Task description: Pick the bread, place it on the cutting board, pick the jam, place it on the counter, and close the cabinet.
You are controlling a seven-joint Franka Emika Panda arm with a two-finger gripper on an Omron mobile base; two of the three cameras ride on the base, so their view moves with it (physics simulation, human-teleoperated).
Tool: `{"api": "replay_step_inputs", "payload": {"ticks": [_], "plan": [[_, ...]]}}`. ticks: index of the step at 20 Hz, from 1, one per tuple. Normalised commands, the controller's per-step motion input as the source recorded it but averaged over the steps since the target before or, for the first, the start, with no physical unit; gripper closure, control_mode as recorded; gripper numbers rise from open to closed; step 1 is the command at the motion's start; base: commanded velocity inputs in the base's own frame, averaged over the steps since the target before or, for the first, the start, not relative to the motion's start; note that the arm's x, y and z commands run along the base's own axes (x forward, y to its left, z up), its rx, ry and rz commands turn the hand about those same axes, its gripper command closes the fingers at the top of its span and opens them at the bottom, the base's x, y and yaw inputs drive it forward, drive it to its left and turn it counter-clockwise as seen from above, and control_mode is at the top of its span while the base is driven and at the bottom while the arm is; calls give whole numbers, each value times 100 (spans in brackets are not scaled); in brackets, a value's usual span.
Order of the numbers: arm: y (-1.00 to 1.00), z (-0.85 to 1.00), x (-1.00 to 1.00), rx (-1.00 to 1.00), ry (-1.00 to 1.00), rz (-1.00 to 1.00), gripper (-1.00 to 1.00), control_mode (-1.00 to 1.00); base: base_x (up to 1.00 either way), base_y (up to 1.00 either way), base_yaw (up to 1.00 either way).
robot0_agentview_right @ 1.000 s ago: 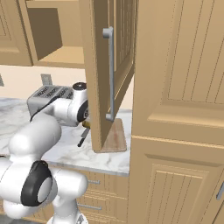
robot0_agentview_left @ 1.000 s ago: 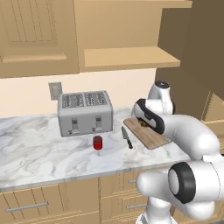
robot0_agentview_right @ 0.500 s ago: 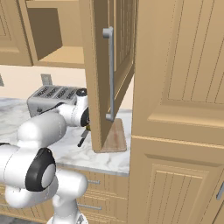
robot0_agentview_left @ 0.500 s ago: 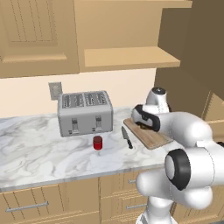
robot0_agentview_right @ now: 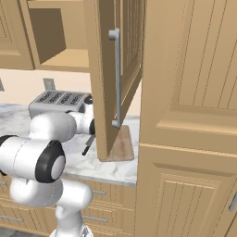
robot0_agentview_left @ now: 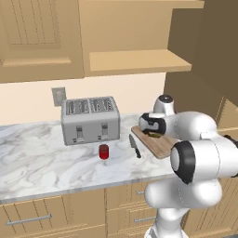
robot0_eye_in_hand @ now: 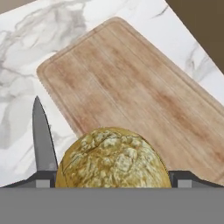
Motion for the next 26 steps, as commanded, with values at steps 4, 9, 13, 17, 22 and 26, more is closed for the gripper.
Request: {"api": "replay_step_inputs", "payload": {"ticks": [4, 9, 13, 17, 22, 26], "plan": [[-8, -12, 26, 0, 0, 0, 100, -100, 0, 0, 0], [-9, -20, 20, 0, 0, 0, 100, -100, 0, 0, 0], [-4, -25, 31, 0, 0, 0, 100, -100, 0, 0, 0], [-3, -26, 31, 0, 0, 0, 100, -100, 0, 0, 0], [-2, -25, 23, 0, 0, 0, 100, -100, 0, 0, 0], [-3, -19, 16, 0, 0, 0, 100, -100, 0, 0, 0]]}}
